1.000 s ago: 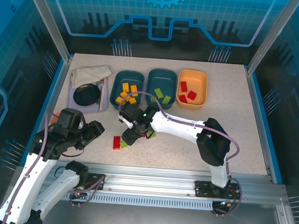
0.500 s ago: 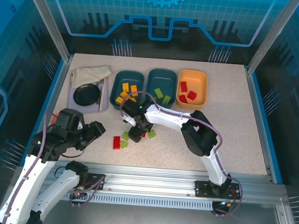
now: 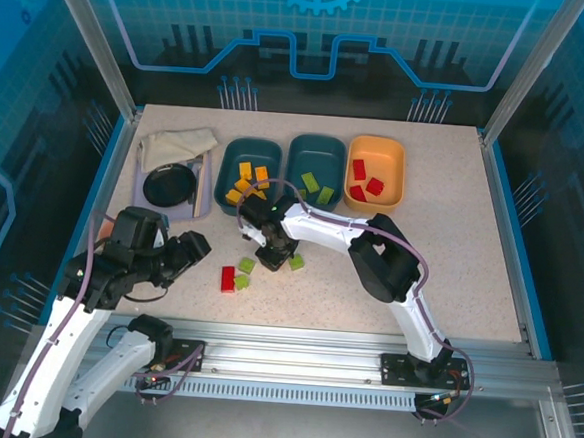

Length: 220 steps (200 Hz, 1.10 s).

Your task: Sort the legos into containers by color

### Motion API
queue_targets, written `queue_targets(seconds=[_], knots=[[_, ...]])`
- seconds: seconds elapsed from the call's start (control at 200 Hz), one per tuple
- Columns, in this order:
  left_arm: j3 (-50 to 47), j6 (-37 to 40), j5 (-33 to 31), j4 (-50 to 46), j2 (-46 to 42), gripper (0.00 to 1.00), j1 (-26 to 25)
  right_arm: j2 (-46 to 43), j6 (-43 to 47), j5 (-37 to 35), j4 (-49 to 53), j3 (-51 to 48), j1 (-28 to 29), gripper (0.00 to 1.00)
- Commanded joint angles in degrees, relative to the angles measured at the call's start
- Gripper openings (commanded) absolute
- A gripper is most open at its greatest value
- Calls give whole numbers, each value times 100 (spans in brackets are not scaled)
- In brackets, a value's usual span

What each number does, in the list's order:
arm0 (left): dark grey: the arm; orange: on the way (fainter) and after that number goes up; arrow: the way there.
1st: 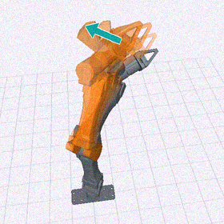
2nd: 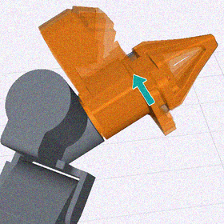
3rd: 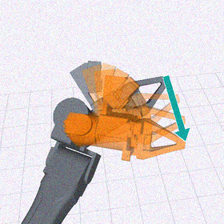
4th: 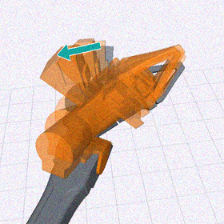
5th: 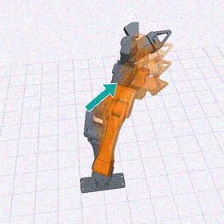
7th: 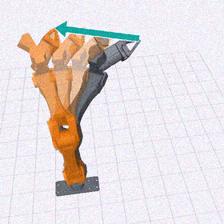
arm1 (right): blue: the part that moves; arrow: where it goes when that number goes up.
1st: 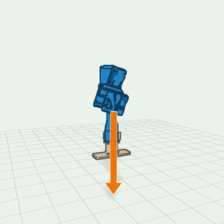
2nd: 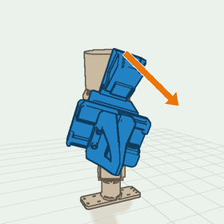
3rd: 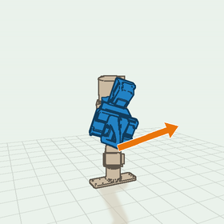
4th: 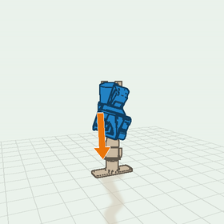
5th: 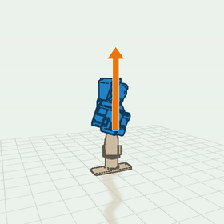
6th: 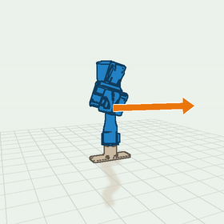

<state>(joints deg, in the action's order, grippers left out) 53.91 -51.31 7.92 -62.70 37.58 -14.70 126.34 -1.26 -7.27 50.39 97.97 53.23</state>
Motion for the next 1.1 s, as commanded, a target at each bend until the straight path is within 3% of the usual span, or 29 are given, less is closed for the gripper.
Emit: queue_targets(seconds=[0.0,0.18,0.425,0.695,1.095], knots=[[6,-19,269,228,61,72,-15,-268,-105,-113,-29,143,-147,32],[-51,-222,630,859,404,72,-15,-1354,-589,-200,-111,-6,-764,30],[204,-615,972,2488,1859,72,-472,-1973,-1350,-172,-127,-105,-2424,29],[1227,-725,872,3632,3709,72,-1098,-828,-2112,-207,33,1042,-3869,29],[2780,-425,720,3532,5408,71,-1349,1559,-2222,-115,883,3729,-4554,32]])
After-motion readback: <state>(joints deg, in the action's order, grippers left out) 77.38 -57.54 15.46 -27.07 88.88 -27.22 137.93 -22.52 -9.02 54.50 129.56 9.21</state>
